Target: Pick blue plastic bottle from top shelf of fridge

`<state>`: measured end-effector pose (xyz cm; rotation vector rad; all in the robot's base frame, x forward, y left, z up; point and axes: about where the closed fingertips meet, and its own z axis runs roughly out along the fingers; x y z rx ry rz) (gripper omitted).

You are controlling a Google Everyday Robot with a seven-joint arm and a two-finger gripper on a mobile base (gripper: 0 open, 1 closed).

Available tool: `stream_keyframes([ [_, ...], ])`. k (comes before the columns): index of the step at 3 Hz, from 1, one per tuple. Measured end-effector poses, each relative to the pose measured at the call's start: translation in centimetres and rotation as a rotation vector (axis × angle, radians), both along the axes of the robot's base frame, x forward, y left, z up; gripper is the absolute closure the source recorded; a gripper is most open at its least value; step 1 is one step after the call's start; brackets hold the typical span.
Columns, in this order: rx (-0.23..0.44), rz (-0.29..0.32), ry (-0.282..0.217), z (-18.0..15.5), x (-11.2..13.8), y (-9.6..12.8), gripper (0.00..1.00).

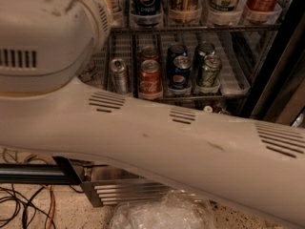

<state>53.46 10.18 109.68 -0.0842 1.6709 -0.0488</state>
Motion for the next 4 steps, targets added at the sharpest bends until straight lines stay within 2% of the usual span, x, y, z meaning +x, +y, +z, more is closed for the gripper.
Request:
stream_keyframes([
  [1,0.025,0.016,0.039,-1.3,-2.6,-0.2,1.0],
  [2,0.078,0.02,0.078,-2.8,-4.5,-1.5,1.0],
  [3,0.112,0.025,0.145,-5.0,-6.1,-2.9,1.0],
  [4,0.152,0.003,0.198,-6.9,-7.3,-4.7,1.0],
])
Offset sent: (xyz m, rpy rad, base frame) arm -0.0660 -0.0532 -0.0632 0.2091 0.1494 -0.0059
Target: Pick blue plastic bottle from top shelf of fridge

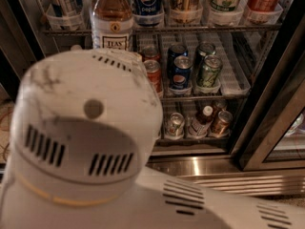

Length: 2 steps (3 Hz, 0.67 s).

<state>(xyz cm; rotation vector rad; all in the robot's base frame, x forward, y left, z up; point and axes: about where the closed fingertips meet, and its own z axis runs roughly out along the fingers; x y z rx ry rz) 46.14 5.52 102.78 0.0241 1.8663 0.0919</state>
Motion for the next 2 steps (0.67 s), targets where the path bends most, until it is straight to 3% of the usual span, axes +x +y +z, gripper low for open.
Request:
stream_keyframes([
  [1,0.055,-0.01,0.046,-1.41,-1.74,-1.0,1.0],
  [2,0.055,-0.01,0.046,-1.41,-1.74,-1.0,1.0],
])
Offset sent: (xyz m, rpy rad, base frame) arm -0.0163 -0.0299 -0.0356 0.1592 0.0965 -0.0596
